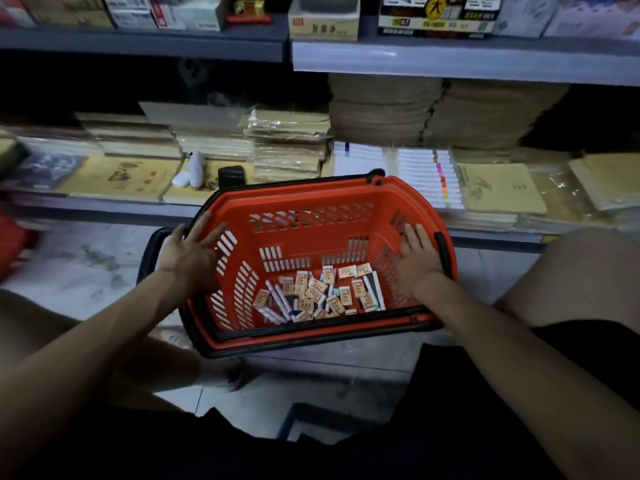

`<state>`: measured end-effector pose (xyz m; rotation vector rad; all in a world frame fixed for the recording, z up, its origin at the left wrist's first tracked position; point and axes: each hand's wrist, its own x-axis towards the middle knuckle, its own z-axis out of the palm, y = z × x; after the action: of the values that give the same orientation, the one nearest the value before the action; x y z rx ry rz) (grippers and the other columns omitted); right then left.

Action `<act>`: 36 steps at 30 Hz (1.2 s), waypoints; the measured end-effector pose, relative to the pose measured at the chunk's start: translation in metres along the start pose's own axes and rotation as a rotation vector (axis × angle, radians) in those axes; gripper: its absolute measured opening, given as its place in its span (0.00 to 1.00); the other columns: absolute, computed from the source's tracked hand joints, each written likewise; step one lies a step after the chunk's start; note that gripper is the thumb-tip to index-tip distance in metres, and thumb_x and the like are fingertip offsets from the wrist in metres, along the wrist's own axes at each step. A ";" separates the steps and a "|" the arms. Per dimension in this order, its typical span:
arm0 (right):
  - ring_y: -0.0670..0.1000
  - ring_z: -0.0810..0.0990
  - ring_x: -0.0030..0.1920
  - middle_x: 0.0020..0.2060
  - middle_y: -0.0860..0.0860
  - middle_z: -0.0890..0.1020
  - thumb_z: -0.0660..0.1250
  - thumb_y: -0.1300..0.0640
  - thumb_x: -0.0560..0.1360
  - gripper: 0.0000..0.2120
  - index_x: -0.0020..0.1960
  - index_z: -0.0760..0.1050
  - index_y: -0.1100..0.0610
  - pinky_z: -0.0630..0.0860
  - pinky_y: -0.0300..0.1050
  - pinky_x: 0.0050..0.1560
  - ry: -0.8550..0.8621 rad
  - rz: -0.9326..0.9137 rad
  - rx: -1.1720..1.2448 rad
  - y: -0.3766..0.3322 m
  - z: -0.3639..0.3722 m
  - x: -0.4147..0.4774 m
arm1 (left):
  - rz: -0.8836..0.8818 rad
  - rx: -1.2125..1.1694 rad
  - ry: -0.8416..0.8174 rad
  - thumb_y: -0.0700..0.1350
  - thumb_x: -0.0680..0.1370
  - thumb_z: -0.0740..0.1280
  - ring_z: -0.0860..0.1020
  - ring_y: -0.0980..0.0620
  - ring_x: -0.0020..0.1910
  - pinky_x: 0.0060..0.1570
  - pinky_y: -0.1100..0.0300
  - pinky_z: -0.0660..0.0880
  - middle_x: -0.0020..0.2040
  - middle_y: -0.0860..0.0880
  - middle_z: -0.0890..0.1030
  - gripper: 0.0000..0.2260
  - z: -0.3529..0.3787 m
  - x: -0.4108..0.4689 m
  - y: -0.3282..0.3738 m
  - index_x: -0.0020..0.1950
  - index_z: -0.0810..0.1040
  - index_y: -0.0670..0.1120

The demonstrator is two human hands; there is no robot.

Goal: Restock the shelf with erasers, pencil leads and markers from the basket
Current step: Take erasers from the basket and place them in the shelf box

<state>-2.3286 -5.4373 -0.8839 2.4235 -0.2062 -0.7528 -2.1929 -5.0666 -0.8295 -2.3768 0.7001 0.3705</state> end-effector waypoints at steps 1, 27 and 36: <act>0.66 0.36 0.80 0.82 0.60 0.49 0.52 0.38 0.80 0.35 0.83 0.52 0.50 0.30 0.66 0.76 0.014 -0.009 0.004 -0.007 -0.006 0.002 | -0.019 0.011 -0.018 0.65 0.78 0.62 0.31 0.42 0.81 0.80 0.39 0.49 0.84 0.52 0.38 0.31 0.004 -0.004 -0.006 0.81 0.63 0.59; 0.59 0.80 0.62 0.62 0.57 0.80 0.66 0.64 0.77 0.22 0.71 0.73 0.57 0.80 0.52 0.58 0.015 -0.436 0.291 -0.115 -0.018 0.133 | 0.291 -0.405 0.194 0.58 0.81 0.63 0.64 0.40 0.78 0.74 0.44 0.65 0.81 0.40 0.60 0.30 0.036 0.032 0.033 0.81 0.61 0.51; 0.62 0.75 0.66 0.70 0.62 0.69 0.66 0.72 0.73 0.30 0.74 0.66 0.64 0.77 0.54 0.59 0.122 -0.471 0.107 -0.149 -0.002 0.168 | 0.274 -0.758 0.039 0.55 0.82 0.63 0.74 0.41 0.67 0.61 0.48 0.74 0.70 0.46 0.71 0.26 0.058 0.039 0.039 0.80 0.64 0.53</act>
<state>-2.1922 -5.3659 -1.0477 2.6421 0.3962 -0.8029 -2.1882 -5.0705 -0.9096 -2.9952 1.0458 0.8265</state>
